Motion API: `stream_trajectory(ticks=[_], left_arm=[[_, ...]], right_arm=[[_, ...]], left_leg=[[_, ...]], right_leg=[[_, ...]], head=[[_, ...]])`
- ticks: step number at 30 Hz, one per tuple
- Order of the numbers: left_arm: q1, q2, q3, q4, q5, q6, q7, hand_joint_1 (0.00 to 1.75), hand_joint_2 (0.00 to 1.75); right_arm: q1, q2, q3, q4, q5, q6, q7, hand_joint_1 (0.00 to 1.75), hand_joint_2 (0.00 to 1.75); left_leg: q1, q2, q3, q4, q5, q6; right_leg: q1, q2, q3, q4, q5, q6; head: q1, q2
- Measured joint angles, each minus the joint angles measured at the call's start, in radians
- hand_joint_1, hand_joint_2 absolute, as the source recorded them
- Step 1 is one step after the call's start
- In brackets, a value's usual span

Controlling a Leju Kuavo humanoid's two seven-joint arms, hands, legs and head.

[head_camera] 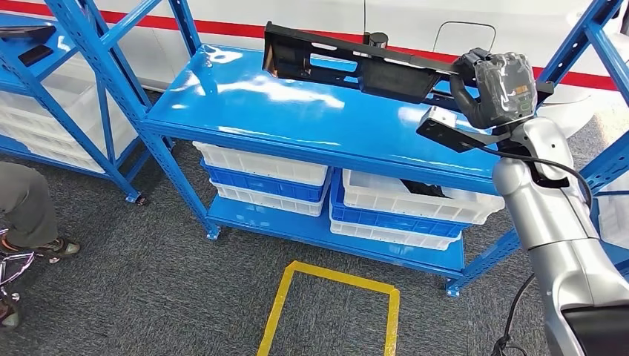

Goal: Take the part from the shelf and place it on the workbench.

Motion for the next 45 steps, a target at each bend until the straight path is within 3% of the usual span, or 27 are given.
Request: stream_trajectory(ticks=[45], left_arm=[[0.0, 0.0, 0.004, 0.0, -0.008, -0.007, 0.003, 0.0, 1.75]], right_arm=[[0.031, -0.001, -0.003, -0.027, 0.026, -0.02, 0.011, 1.75, 1.75]], left_leg=[[0.0, 0.0, 0.0, 0.0, 0.0, 0.0]], right_leg=[[0.0, 0.0, 0.0, 0.0, 0.0, 0.0]], head=[[0.0, 0.0]])
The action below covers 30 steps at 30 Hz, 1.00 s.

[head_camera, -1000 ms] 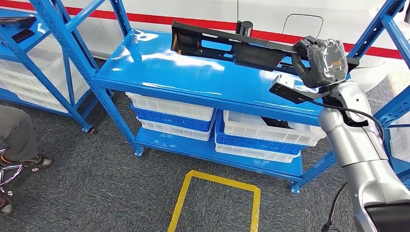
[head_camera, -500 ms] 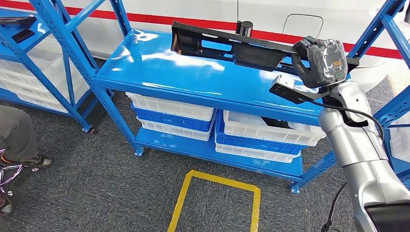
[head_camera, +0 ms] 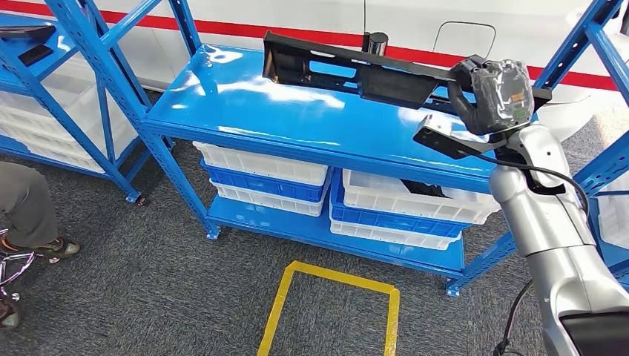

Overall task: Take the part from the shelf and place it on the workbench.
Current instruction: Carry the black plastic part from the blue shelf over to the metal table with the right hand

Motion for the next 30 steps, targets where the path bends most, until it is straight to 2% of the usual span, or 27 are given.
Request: stream_trajectory(ticks=[7, 10, 12, 14, 15, 16, 17, 18, 19, 20, 21, 22, 24, 25, 26, 28, 29, 30], left_arm=[[0.0, 0.0, 0.006, 0.0, -0.006, -0.002, 0.007, 0.0, 1.75], [-0.001, -0.001, 0.007, 0.0, -0.009, -0.002, 0.01, 0.0, 1.75], [-0.003, -0.003, 0.008, 0.0, -0.009, -0.004, 0.011, 0.0, 1.75], [-0.003, -0.004, 0.008, 0.0, -0.009, -0.006, 0.011, 0.0, 1.75], [-0.003, -0.005, 0.008, 0.0, -0.008, -0.008, 0.011, 0.0, 1.75], [-0.003, -0.005, 0.008, 0.0, -0.007, -0.008, 0.011, 0.0, 1.75], [-0.003, -0.006, 0.008, 0.0, -0.007, -0.01, 0.012, 0.0, 1.75], [-0.003, -0.007, 0.008, 0.0, -0.007, -0.011, 0.012, 0.0, 1.75], [-0.003, -0.007, 0.009, 0.0, -0.007, -0.013, 0.012, 0.0, 1.75], [-0.004, -0.006, 0.009, 0.0, -0.007, -0.014, 0.012, 0.0, 1.75], [-0.004, -0.006, 0.009, 0.0, -0.008, -0.015, 0.012, 0.0, 1.75], [-0.004, -0.006, 0.01, 0.0, -0.008, -0.016, 0.012, 0.0, 1.75], [-0.004, -0.006, 0.011, 0.0, -0.01, -0.016, 0.013, 0.0, 1.75], [-0.004, -0.006, 0.011, 0.0, -0.01, -0.016, 0.013, 0.0, 1.75], [-0.004, -0.006, 0.011, 0.0, -0.01, -0.016, 0.013, 0.0, 1.75], [-0.004, -0.006, 0.012, 0.0, -0.01, -0.016, 0.013, 0.0, 1.75], [-0.003, -0.006, 0.012, 0.0, -0.009, -0.016, 0.013, 0.0, 1.75], [-0.003, -0.006, 0.012, 0.0, -0.009, -0.016, 0.013, 0.0, 1.75]], right_arm=[[0.012, 0.001, -0.013, -0.009, -0.052, -0.024, -0.028, 1.75, 1.75], [0.019, -0.001, -0.021, -0.017, -0.055, -0.027, -0.035, 1.75, 1.75], [0.022, -0.002, -0.024, -0.021, -0.054, -0.033, -0.036, 1.75, 1.75], [0.029, -0.005, -0.025, -0.021, -0.051, -0.038, -0.035, 1.75, 1.75], [0.035, -0.006, -0.025, -0.021, -0.049, -0.039, -0.034, 1.75, 1.75], [0.04, -0.007, -0.025, -0.021, -0.046, -0.039, -0.032, 1.75, 1.75], [0.045, -0.007, -0.025, -0.021, -0.042, -0.039, -0.03, 1.75, 1.75], [0.047, -0.007, -0.025, -0.022, -0.038, -0.039, -0.028, 1.75, 1.75], [0.048, -0.006, -0.025, -0.022, -0.035, -0.039, -0.026, 1.75, 1.75], [0.047, -0.006, -0.024, -0.024, -0.032, -0.039, -0.023, 1.75, 1.75], [0.047, -0.005, -0.024, -0.025, -0.031, -0.04, -0.021, 1.75, 1.75], [0.049, -0.005, -0.024, -0.027, -0.029, -0.04, -0.02, 1.75, 1.75], [0.052, -0.004, -0.024, -0.029, -0.027, -0.041, -0.018, 1.75, 1.75], [0.053, -0.004, -0.024, -0.03, -0.026, -0.041, -0.018, 1.75, 1.75], [0.053, -0.004, -0.024, -0.031, -0.025, -0.041, -0.018, 1.75, 1.75], [0.053, -0.002, -0.024, -0.034, -0.024, -0.041, -0.018, 1.75, 1.75], [0.054, -0.001, -0.024, -0.035, -0.024, -0.041, -0.018, 1.75, 1.75], [0.056, 0.0, -0.024, -0.035, -0.024, -0.041, -0.017, 1.75, 1.75]], left_leg=[[-0.004, 0.0, -0.005, 0.01, -0.006, 0.013], [0.001, 0.007, 0.005, -0.007, 0.003, 0.027], [0.007, 0.017, 0.015, -0.025, 0.012, 0.036], [0.007, 0.026, 0.016, -0.026, 0.012, 0.037], [0.007, 0.031, 0.016, -0.026, 0.012, 0.036], [0.008, 0.037, 0.016, -0.025, 0.01, 0.034], [0.01, 0.043, 0.016, -0.023, 0.008, 0.031], [0.013, 0.05, 0.016, -0.018, 0.004, 0.026], [0.014, 0.056, 0.015, -0.01, -0.002, 0.018], [0.014, 0.062, 0.013, 0.0, -0.01, 0.01], [0.012, 0.067, 0.012, 0.008, -0.017, 0.002], [0.01, 0.073, 0.011, 0.014, -0.021, -0.003], [0.011, 0.085, 0.011, 0.018, -0.025, -0.008], [0.015, 0.083, 0.01, 0.023, -0.032, -0.011], [0.018, 0.071, 0.002, 0.044, -0.048, -0.016], [0.023, 0.036, -0.043, 0.144, -0.109, -0.024], [0.024, 0.024, -0.077, 0.216, -0.143, -0.026], [0.023, 0.019, -0.107, 0.275, -0.163, -0.026]], right_leg=[[-0.005, 0.0, 0.0, -0.001, 0.002, 0.004], [-0.001, 0.003, -0.005, 0.002, -0.001, 0.01], [0.002, 0.003, -0.041, 0.071, -0.035, 0.007], [-0.001, 0.003, -0.107, 0.204, -0.087, 0.003], [-0.002, 0.003, -0.136, 0.258, -0.102, 0.006], [-0.004, 0.002, -0.148, 0.279, -0.103, 0.013], [-0.007, -0.001, -0.14, 0.259, -0.088, 0.024], [-0.012, -0.009, -0.111, 0.2, -0.062, 0.037], [-0.015, -0.028, -0.076, 0.127, -0.036, 0.048], [-0.015, -0.042, -0.043, 0.067, -0.016, 0.053], [-0.014, -0.05, -0.022, 0.03, -0.006, 0.048], [-0.012, -0.052, -0.015, 0.018, -0.004, 0.039], [-0.012, -0.029, -0.018, 0.022, -0.002, 0.02], [-0.014, -0.02, -0.019, 0.023, -0.001, 0.015], [-0.015, -0.011, -0.019, 0.023, 0.0, 0.01], [-0.016, 0.006, -0.019, 0.022, 0.002, 0.002], [-0.015, 0.015, -0.019, 0.022, 0.002, -0.001], [-0.014, 0.025, -0.019, 0.022, 0.002, -0.003]], head=[[0.0, 0.0], [0.0, 0.0], [0.001, 0.0], [0.002, 0.0], [0.002, 0.0], [0.002, 0.0], [0.002, 0.0], [0.002, 0.0], [0.002, 0.0], [0.003, 0.0], [0.003, 0.0], [0.003, 0.0], [0.0, 0.0], [0.0, 0.0], [-0.001, 0.0], [-0.002, 0.0], [-0.003, 0.0], [-0.003, 0.0]])
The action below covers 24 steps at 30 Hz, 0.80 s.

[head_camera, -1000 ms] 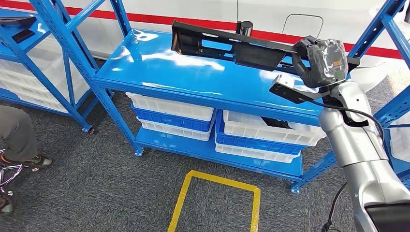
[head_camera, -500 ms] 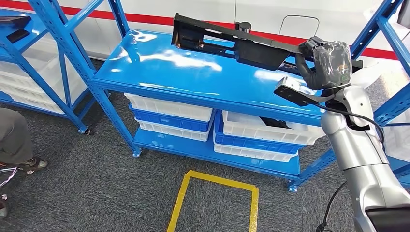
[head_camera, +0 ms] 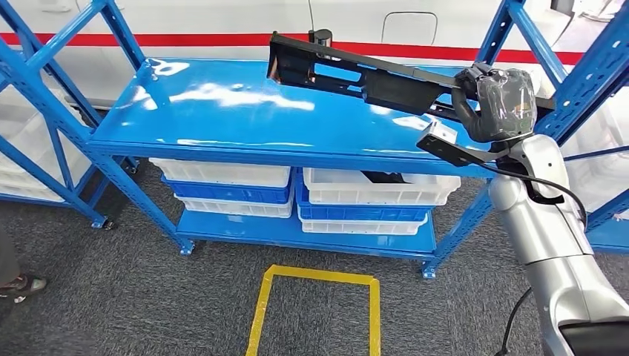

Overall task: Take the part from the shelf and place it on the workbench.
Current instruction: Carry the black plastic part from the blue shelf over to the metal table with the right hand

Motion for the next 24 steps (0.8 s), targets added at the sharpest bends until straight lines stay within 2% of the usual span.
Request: stream_trajectory(ticks=[1, 2, 3, 5, 6, 7, 8, 9, 10, 12, 13, 14, 16, 17, 18, 19, 20, 21, 22, 23, 24], left_arm=[[0.0, 0.0, 0.0, 0.0, 0.0, 0.0, 0.0, 0.0, 1.75], [0.0, 0.0, 0.0, 0.0, 0.0, 0.0, 0.0, 0.0, 1.75], [0.0, 0.0, 0.0, 0.0, 0.0, 0.0, 0.0, 0.0, 1.75], [0.0, 0.001, 0.0, 0.0, 0.0, 0.0, 0.0, 0.0, 1.75], [0.0, 0.002, 0.001, 0.0, 0.0, 0.0, 0.0, 0.0, 1.75], [0.001, 0.003, 0.001, 0.0, 0.0, -0.001, 0.0, 0.0, 1.75], [0.001, 0.004, 0.001, 0.0, 0.0, -0.002, 0.0, 0.0, 1.75], [0.001, 0.003, 0.001, 0.0, -0.001, -0.003, 0.0, 0.0, 1.75], [0.0, 0.003, 0.001, 0.0, -0.001, -0.004, 0.0, 0.0, 1.75], [-0.002, 0.001, 0.001, 0.0, -0.002, -0.006, 0.0, 0.0, 1.75], [-0.002, 0.001, 0.001, 0.0, -0.002, -0.006, 0.0, 0.0, 1.75], [-0.002, 0.0, 0.001, 0.0, -0.002, -0.007, 0.0, 0.0, 1.75], [-0.001, 0.0, 0.001, 0.0, -0.003, -0.009, 0.0, 0.0, 1.75], [-0.001, -0.001, 0.001, 0.0, -0.003, -0.009, 0.001, 0.0, 1.75], [-0.001, -0.001, 0.001, 0.0, -0.004, -0.01, 0.001, 0.0, 1.75], [-0.001, -0.001, 0.001, 0.0, -0.004, -0.01, 0.001, 0.0, 1.75], [-0.001, -0.002, 0.001, 0.0, -0.005, -0.01, 0.002, 0.0, 1.75], [-0.002, -0.001, 0.001, 0.0, -0.005, -0.011, 0.002, 0.0, 1.75], [-0.002, -0.001, 0.001, 0.0, -0.006, -0.012, 0.003, 0.0, 1.75], [-0.002, -0.001, 0.001, 0.0, -0.006, -0.012, 0.003, 0.0, 1.75], [-0.002, -0.001, 0.001, 0.0, -0.006, -0.013, 0.004, 0.0, 1.75]], right_arm=[[0.001, 0.001, 0.0, 0.0, 0.0, 0.0, 0.0, 1.75, 1.75], [0.002, 0.002, 0.0, 0.0, 0.001, 0.0, 0.0, 1.75, 1.75], [0.002, 0.002, 0.0, -0.001, 0.002, 0.0, 0.0, 1.75, 1.75], [0.002, 0.005, 0.0, -0.004, 0.004, 0.0, 0.0, 1.75, 1.75], [0.001, 0.006, 0.0, -0.005, 0.006, 0.0, 0.002, 1.75, 1.75], [0.001, 0.007, 0.0, -0.005, 0.007, 0.0, 0.004, 1.75, 1.75], [0.001, 0.008, 0.0, -0.006, 0.009, 0.0, 0.006, 1.75, 1.75], [0.003, 0.008, -0.001, -0.006, 0.012, 0.0, 0.009, 1.75, 1.75], [0.005, 0.008, -0.002, -0.007, 0.015, 0.0, 0.011, 1.75, 1.75], [0.005, 0.006, -0.004, -0.009, 0.02, 0.0, 0.014, 1.75, 1.75], [0.005, 0.006, -0.004, -0.01, 0.022, 0.0, 0.015, 1.75, 1.75], [0.004, 0.006, -0.005, -0.011, 0.023, 0.0, 0.016, 1.75, 1.75], [0.008, 0.008, -0.005, -0.011, 0.026, 0.0, 0.017, 1.75, 1.75], [0.012, 0.007, -0.006, -0.011, 0.026, 0.0, 0.017, 1.75, 1.75], [0.015, 0.005, -0.006, -0.011, 0.026, 0.001, 0.017, 1.75, 1.75], [0.017, 0.003, -0.008, -0.012, 0.026, 0.001, 0.017, 1.75, 1.75], [0.017, 0.0, -0.01, -0.013, 0.025, 0.001, 0.016, 1.75, 1.75], [0.015, -0.003, -0.013, -0.014, 0.025, 0.002, 0.016, 1.75, 1.75], [0.013, -0.006, -0.017, -0.015, 0.024, 0.002, 0.017, 1.75, 1.75], [0.011, -0.009, -0.021, -0.017, 0.022, 0.003, 0.017, 1.75, 1.75], [0.009, -0.012, -0.025, -0.017, 0.021, 0.005, 0.017, 1.75, 1.75]], left_leg=[[0.0, -0.002, -0.019, 0.032, -0.003, 0.003], [-0.001, -0.005, -0.02, 0.026, 0.015, 0.008], [-0.002, -0.011, -0.002, -0.018, 0.048, 0.016], [-0.003, -0.059, 0.06, -0.153, 0.119, 0.038], [-0.004, -0.083, 0.084, -0.204, 0.137, 0.047], [-0.006, -0.1, 0.097, -0.232, 0.143, 0.054], [-0.008, -0.101, 0.101, -0.239, 0.14, 0.056], [-0.011, -0.088, 0.105, -0.247, 0.142, 0.057], [-0.011, -0.074, 0.111, -0.258, 0.146, 0.056], [-0.008, -0.049, 0.123, -0.28, 0.156, 0.056], [-0.007, -0.039, 0.126, -0.286, 0.159, 0.056], [-0.008, -0.03, 0.126, -0.286, 0.159, 0.057], [-0.011, -0.005, 0.125, -0.286, 0.158, 0.058], [-0.012, 0.009, 0.124, -0.286, 0.157, 0.058], [-0.013, 0.022, 0.123, -0.285, 0.156, 0.058], [-0.013, 0.034, 0.123, -0.284, 0.155, 0.057], [-0.013, 0.046, 0.124, -0.282, 0.153, 0.054], [-0.016, 0.056, 0.124, -0.279, 0.149, 0.05], [-0.018, 0.066, 0.124, -0.274, 0.146, 0.045], [-0.021, 0.074, 0.124, -0.27, 0.143, 0.04], [-0.024, 0.082, 0.124, -0.268, 0.14, 0.037]], right_leg=[[0.002, 0.012, 0.0, 0.0, 0.0, -0.001], [0.004, 0.024, 0.001, 0.0, 0.0, -0.001], [0.006, 0.036, 0.002, 0.0, 0.0, -0.001], [0.009, 0.06, 0.003, 0.0, 0.001, -0.001], [0.008, 0.07, 0.001, 0.0, 0.001, 0.0], [0.005, 0.081, -0.001, -0.001, 0.003, 0.003], [0.002, 0.091, -0.005, -0.003, 0.005, 0.007], [0.0, 0.103, -0.008, -0.007, 0.009, 0.014], [0.001, 0.096, -0.011, -0.007, 0.011, 0.019], [0.009, 0.054, -0.026, 0.009, 0.001, 0.021], [0.011, 0.022, -0.042, 0.042, -0.016, 0.017], [0.012, 0.005, -0.066, 0.089, -0.037, 0.014], [0.011, -0.013, -0.124, 0.211, -0.084, 0.01], [0.011, -0.016, -0.142, 0.249, -0.095, 0.013], [0.01, -0.019, -0.14, 0.25, -0.09, 0.02], [0.009, -0.025, -0.117, 0.212, -0.073, 0.029], [0.009, -0.039, -0.076, 0.14, -0.047, 0.038], [0.011, -0.06, -0.036, 0.07, -0.025, 0.04], [0.014, -0.075, -0.006, 0.015, -0.009, 0.038], [0.017, -0.084, 0.011, -0.016, 0.0, 0.033], [0.02, -0.082, 0.012, -0.021, 0.001, 0.026]], head=[[0.0, 0.0], [0.0, 0.0], [0.0, 0.0], [0.001, 0.0], [0.002, 0.0], [0.001, 0.0], [0.0, 0.0], [-0.002, 0.0], [-0.004, 0.0], [-0.002, 0.0], [-0.001, 0.0], [0.001, 0.0], [0.003, 0.0], [0.004, 0.0], [0.004, 0.0], [0.004, 0.0], [0.004, 0.0], [0.004, 0.0], [0.004, 0.0], [0.003, 0.0], [0.002, 0.0]])
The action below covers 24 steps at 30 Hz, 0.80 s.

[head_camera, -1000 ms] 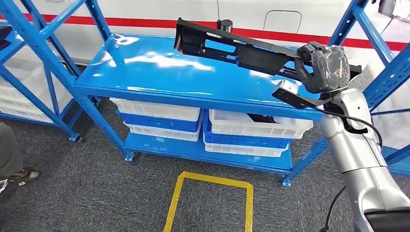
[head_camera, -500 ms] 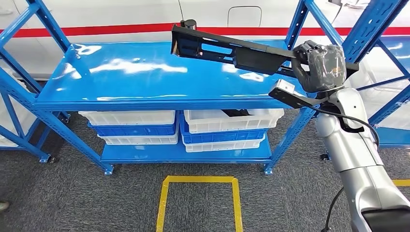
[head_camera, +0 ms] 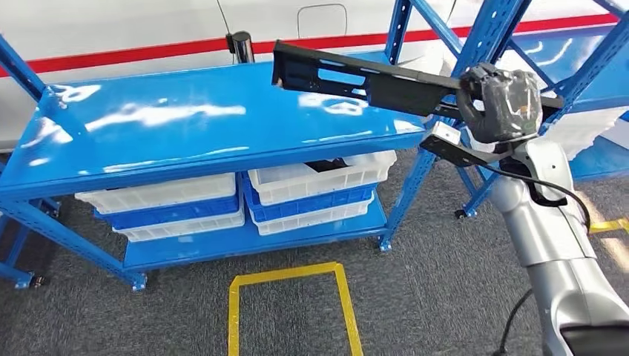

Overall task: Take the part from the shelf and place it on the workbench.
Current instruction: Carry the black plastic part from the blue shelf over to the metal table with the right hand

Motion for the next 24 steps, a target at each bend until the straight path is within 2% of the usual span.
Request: stream_trajectory(ticks=[2, 4, 6, 7, 8, 9, 10, 12, 14, 16, 18, 19, 20, 22, 24], left_arm=[[-0.001, 0.0, 0.0, 0.0, 0.0, 0.0, 0.001, 0.0, 1.75], [-0.002, 0.0, 0.0, 0.0, -0.001, -0.001, 0.001, 0.0, 1.75], [-0.001, 0.0, 0.0, 0.0, -0.001, -0.001, 0.001, 0.0, 1.75], [0.0, 0.0, 0.0, 0.0, -0.001, -0.001, 0.001, 0.0, 1.75], [0.001, 0.0, 0.0, 0.0, -0.001, -0.001, 0.001, 0.0, 1.75], [0.002, 0.0, 0.0, 0.0, -0.001, -0.001, 0.001, 0.0, 1.75], [0.002, 0.0, 0.0, 0.0, -0.001, -0.001, 0.001, 0.0, 1.75], [0.001, 0.0, 0.0, 0.0, -0.001, -0.001, 0.001, 0.0, 1.75], [0.002, 0.001, 0.0, 0.0, -0.001, -0.001, 0.001, 0.0, 1.75], [0.002, 0.001, 0.001, 0.0, -0.001, -0.001, 0.001, 0.0, 1.75], [0.001, 0.001, 0.001, 0.0, -0.002, -0.001, 0.001, 0.0, 1.75], [-0.001, 0.001, 0.001, 0.0, -0.003, -0.001, 0.001, 0.0, 1.75], [-0.002, 0.0, 0.001, 0.0, -0.004, -0.001, 0.001, 0.0, 1.75], [-0.002, 0.0, 0.003, 0.0, -0.005, 0.0, 0.001, 0.0, 1.75], [-0.001, 0.0, 0.007, 0.0, -0.005, 0.001, 0.003, 0.0, 1.75]], right_arm=[[-0.002, -0.008, -0.006, 0.0, -0.002, 0.002, 0.001, 1.75, 1.75], [-0.004, -0.013, -0.009, -0.001, -0.002, 0.002, 0.001, 1.75, 1.75], [-0.005, -0.012, -0.009, -0.001, -0.002, 0.002, 0.001, 1.75, 1.75], [-0.004, -0.012, -0.008, -0.001, -0.002, 0.002, 0.001, 1.75, 1.75], [-0.004, -0.011, -0.008, -0.001, -0.002, 0.002, 0.001, 1.75, 1.75], [-0.003, -0.011, -0.008, -0.001, -0.002, 0.002, 0.001, 1.75, 1.75], [-0.003, -0.011, -0.008, -0.001, -0.002, 0.002, 0.001, 1.75, 1.75], [-0.003, -0.011, -0.008, -0.001, -0.002, 0.003, 0.001, 1.75, 1.75], [-0.004, -0.011, -0.008, -0.002, -0.002, 0.003, 0.001, 1.75, 1.75], [-0.007, -0.011, -0.009, -0.002, -0.002, 0.003, 0.001, 1.75, 1.75], [-0.007, -0.014, -0.01, -0.002, -0.004, 0.006, 0.0, 1.75, 1.75], [-0.007, -0.017, -0.011, -0.002, -0.006, 0.008, -0.001, 1.75, 1.75], [-0.009, -0.019, -0.012, -0.002, -0.009, 0.01, -0.003, 1.75, 1.75], [-0.01, -0.022, -0.014, -0.001, -0.015, 0.013, -0.008, 1.75, 1.75], [-0.007, -0.02, -0.014, 0.001, -0.018, 0.014, -0.01, 1.75, 1.75]], left_leg=[[0.002, 0.01, 0.001, 0.004, -0.006, -0.007], [0.009, -0.024, -0.013, 0.041, -0.038, -0.018], [0.016, -0.074, -0.06, 0.152, -0.104, -0.029], [0.018, -0.084, -0.09, 0.219, -0.134, -0.033], [0.019, -0.088, -0.114, 0.27, -0.151, -0.035], [0.02, -0.089, -0.128, 0.298, -0.156, -0.036], [0.021, -0.089, -0.127, 0.295, -0.145, -0.035], [0.023, -0.099, -0.082, 0.202, -0.086, -0.031], [0.028, -0.142, -0.017, 0.072, -0.03, -0.024], [0.027, -0.169, 0.007, 0.019, -0.019, -0.019], [0.022, -0.149, 0.008, 0.012, -0.015, -0.009], [0.021, -0.136, 0.01, 0.005, -0.009, -0.001], [0.02, -0.123, 0.01, -0.001, -0.003, 0.008], [0.018, -0.098, 0.009, -0.008, 0.004, 0.02], [0.015, -0.071, 0.005, -0.008, 0.005, 0.022]], right_leg=[[-0.007, 0.023, -0.001, 0.0, 0.005, -0.01], [-0.017, 0.042, -0.001, -0.002, 0.01, -0.02], [-0.021, 0.061, -0.003, -0.002, 0.012, -0.027], [-0.021, 0.071, -0.004, -0.002, 0.013, -0.029], [-0.02, 0.082, -0.005, -0.002, 0.014, -0.03], [-0.02, 0.092, -0.006, -0.002, 0.015, -0.03], [-0.02, 0.101, -0.006, -0.001, 0.015, -0.03], [-0.021, 0.121, -0.005, -0.001, 0.017, -0.029], [-0.019, 0.144, -0.007, 0.0, 0.019, -0.023], [-0.02, 0.165, -0.015, 0.0, 0.026, -0.012], [-0.021, 0.182, -0.026, -0.005, 0.035, 0.003], [-0.02, 0.169, -0.033, -0.001, 0.033, 0.007], [-0.017, 0.144, -0.047, 0.02, 0.022, 0.007], [-0.014, 0.083, -0.099, 0.126, -0.029, -0.002], [-0.013, 0.067, -0.156, 0.254, -0.076, -0.004]], head=[[-0.001, 0.0], [-0.002, 0.0], [-0.003, 0.0], [-0.004, 0.0], [-0.003, 0.0], [-0.003, 0.0], [-0.003, 0.0], [-0.004, 0.0], [-0.002, 0.0], [-0.002, 0.0], [-0.002, 0.0], [-0.001, 0.0], [0.001, 0.0], [0.005, 0.0], [0.006, 0.0]])
